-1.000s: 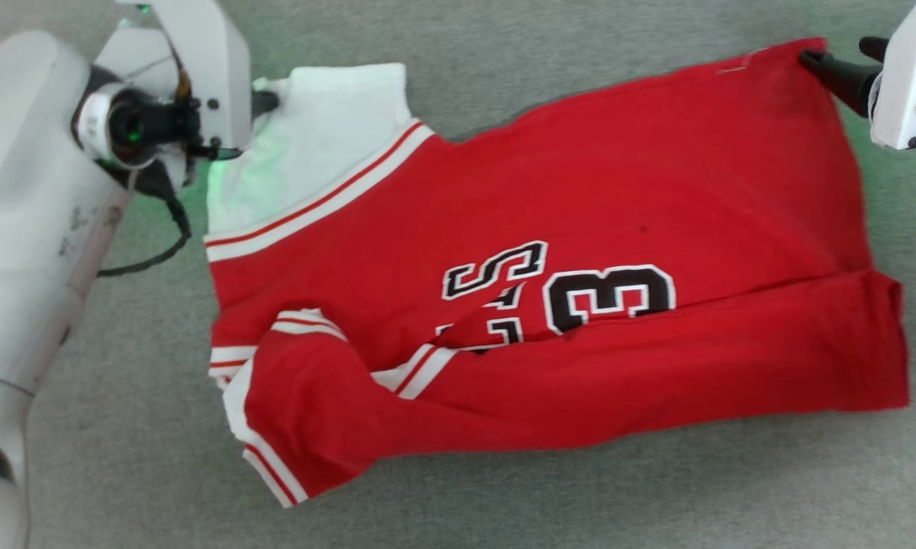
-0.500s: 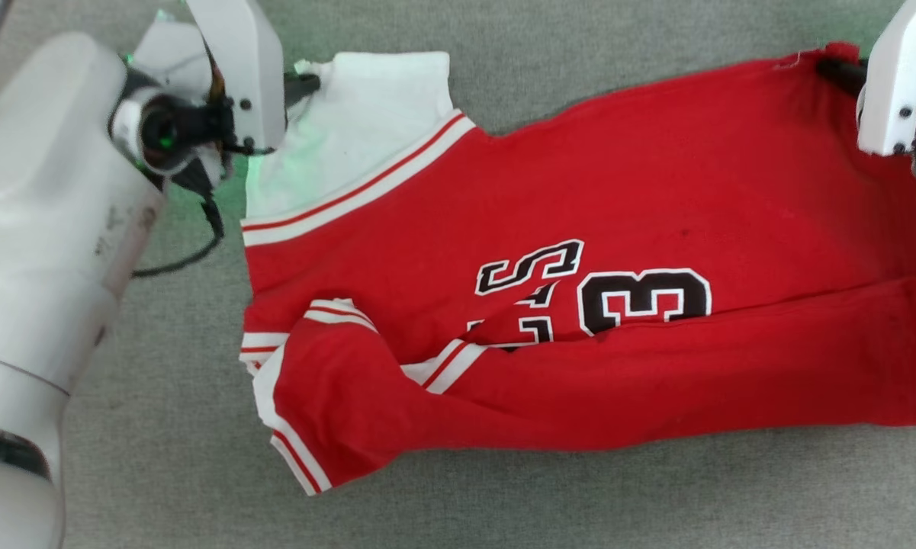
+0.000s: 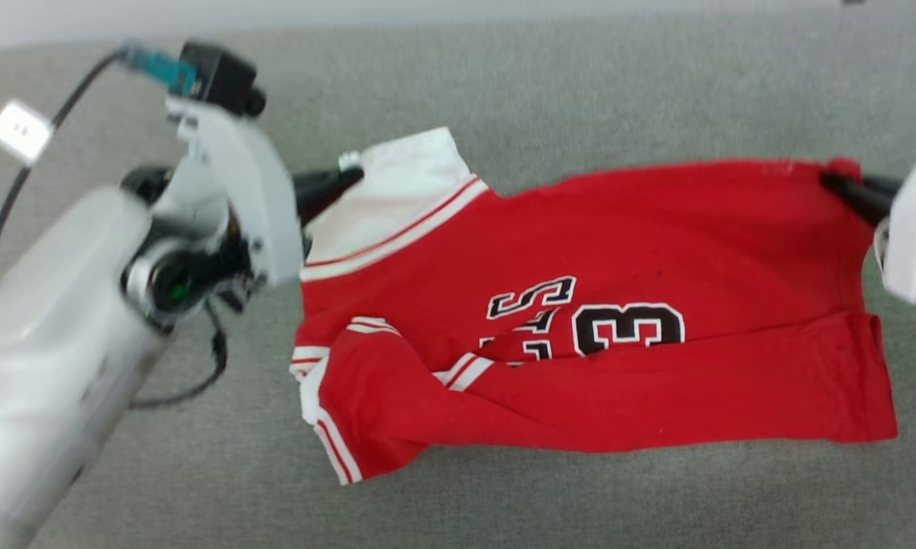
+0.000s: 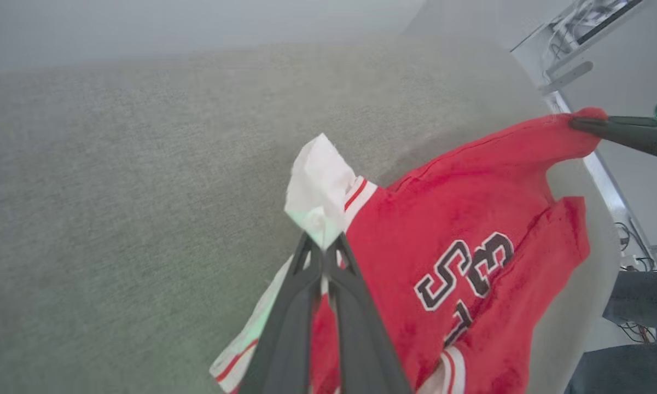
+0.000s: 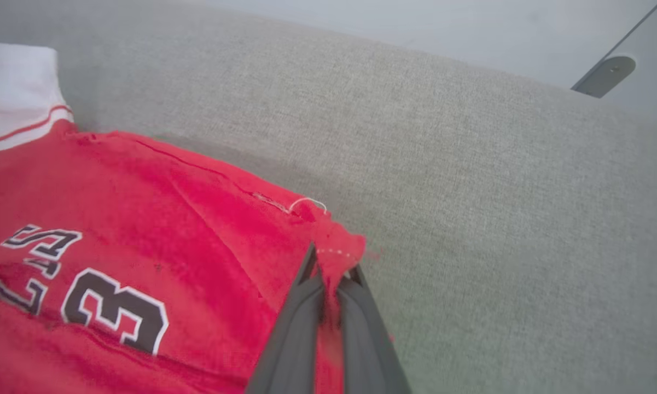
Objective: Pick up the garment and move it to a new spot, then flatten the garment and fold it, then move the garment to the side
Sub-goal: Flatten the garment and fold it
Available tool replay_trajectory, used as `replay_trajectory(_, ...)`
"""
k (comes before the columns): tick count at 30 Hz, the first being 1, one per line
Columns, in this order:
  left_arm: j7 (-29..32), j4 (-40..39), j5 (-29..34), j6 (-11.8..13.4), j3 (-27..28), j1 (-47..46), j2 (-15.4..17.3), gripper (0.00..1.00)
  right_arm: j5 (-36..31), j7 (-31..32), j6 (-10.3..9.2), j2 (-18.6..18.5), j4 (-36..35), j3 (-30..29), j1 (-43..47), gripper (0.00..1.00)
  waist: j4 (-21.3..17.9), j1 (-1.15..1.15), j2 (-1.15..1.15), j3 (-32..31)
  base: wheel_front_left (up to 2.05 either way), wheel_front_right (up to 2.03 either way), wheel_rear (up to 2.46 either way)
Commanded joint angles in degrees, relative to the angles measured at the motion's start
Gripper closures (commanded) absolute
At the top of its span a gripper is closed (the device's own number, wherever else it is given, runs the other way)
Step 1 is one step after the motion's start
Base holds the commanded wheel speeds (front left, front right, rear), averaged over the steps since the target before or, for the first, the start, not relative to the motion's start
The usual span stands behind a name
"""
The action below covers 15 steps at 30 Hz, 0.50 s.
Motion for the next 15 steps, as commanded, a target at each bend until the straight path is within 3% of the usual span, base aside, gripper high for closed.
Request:
replay_trajectory(1,-0.48,-1.14,-0.25,-0.16,0.07,0.99,0.45,1.0,0.33,-0.37,0.0,-0.52,-0.73,0.17,1.21,1.0,1.19,0.0,0.0,-3.48,0.0,0.0,0.0)
replay_trajectory(8,-9.02,-20.61,-1.95,-0.16,0.12,13.12,9.6,1.0,3.73,-3.59,0.0,-7.73,-11.14,-2.16,13.13,1.0,1.78,0.0,0.0,-6.25,0.0,0.0,0.0)
replay_trajectory(15,-16.92,-30.76,-3.81,-0.17,0.11,24.75,16.23,1.0,5.63,-6.26,0.0,-11.43,-15.28,-7.99,25.06,1.0,2.52,0.0,0.0,-5.99,0.0,0.0,0.0)
